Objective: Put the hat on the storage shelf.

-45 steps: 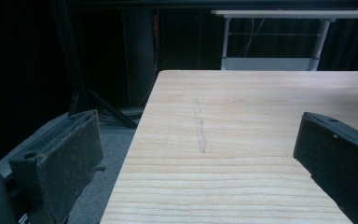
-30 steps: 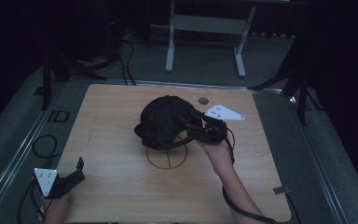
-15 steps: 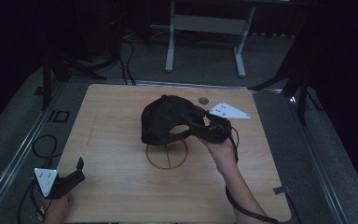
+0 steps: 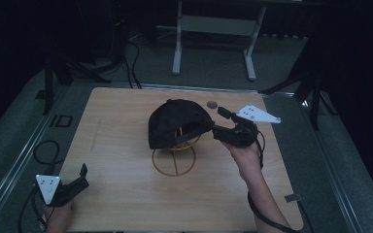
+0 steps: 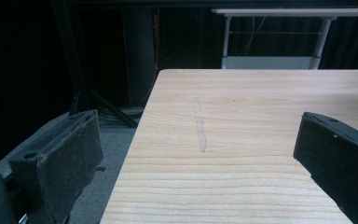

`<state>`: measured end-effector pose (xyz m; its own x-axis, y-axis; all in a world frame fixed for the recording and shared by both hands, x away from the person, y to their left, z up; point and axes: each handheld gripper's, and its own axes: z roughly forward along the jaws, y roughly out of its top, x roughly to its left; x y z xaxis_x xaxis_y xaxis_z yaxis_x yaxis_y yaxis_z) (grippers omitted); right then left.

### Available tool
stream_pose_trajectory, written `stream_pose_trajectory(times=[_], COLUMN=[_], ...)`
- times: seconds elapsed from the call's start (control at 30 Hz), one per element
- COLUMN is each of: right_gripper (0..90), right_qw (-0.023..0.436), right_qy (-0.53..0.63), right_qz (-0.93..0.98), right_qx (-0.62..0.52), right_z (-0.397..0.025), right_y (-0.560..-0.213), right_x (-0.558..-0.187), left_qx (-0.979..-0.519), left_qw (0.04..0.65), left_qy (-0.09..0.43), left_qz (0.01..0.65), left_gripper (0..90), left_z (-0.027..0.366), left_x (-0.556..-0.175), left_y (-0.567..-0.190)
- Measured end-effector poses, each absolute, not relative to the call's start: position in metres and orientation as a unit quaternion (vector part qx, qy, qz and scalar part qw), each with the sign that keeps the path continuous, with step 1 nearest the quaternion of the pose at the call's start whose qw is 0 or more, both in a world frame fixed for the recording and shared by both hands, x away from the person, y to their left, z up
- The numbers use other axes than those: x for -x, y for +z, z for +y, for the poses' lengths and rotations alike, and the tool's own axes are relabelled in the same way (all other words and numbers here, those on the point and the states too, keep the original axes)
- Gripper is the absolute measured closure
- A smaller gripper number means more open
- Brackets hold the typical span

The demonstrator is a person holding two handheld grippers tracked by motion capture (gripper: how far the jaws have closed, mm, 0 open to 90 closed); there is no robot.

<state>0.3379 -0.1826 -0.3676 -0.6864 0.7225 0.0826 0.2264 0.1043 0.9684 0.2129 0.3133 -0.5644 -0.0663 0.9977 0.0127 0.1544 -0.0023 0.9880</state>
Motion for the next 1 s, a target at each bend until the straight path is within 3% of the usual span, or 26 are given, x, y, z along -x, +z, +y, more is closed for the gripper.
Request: stream_pose_trajectory(times=[0.43, 1.0], right_gripper=[14.1, 13.6], right_qw=[0.241, 0.266], right_qy=[0.571, 0.538], right_qz=[0.700, 0.693], right_qx=[-0.356, -0.399], right_z=[-0.232, -0.294], right_y=[-0.379, -0.436], right_x=[-0.339, -0.331], left_qx=[-0.522, -0.520], left_qw=[0.441, 0.442], left_qy=[0.480, 0.481], left_qz=[0.551, 0.551], left_gripper=[1.8, 1.8], left_z=[0.313, 0.313], left_x=[-0.212, -0.212], left_y=[-0.565, -0.565])
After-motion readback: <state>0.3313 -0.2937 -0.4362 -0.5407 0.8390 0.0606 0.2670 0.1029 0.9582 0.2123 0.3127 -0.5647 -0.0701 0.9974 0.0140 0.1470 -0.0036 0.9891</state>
